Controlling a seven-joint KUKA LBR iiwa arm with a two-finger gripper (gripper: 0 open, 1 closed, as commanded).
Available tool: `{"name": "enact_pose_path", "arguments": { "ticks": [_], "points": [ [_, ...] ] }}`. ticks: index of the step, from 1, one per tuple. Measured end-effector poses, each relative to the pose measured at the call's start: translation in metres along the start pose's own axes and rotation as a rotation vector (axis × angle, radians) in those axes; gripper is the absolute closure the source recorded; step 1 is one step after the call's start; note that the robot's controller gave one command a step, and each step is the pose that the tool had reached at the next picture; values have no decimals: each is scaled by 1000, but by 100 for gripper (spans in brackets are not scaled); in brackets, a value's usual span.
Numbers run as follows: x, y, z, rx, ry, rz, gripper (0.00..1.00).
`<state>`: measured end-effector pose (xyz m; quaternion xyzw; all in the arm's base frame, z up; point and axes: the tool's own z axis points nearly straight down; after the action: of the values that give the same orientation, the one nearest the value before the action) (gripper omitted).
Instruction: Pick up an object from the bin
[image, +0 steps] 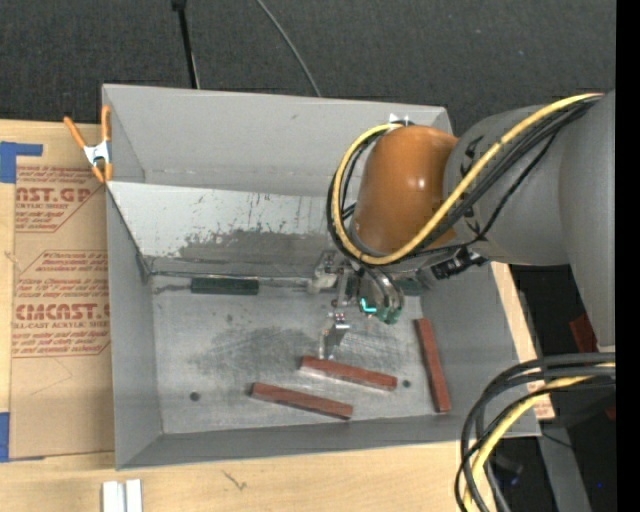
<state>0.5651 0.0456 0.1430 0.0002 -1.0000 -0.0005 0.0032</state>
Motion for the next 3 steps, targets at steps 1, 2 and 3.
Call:
{"name": "enact_pose_path", "arguments": {
  "ticks": [1,2,3],
  "points": [
    [-2,0,-4,0,-7,0,0],
    [57,-48,66,-3,-18,101,0],
    [77,-49,19,0,-2,80,0]
  ]
}}
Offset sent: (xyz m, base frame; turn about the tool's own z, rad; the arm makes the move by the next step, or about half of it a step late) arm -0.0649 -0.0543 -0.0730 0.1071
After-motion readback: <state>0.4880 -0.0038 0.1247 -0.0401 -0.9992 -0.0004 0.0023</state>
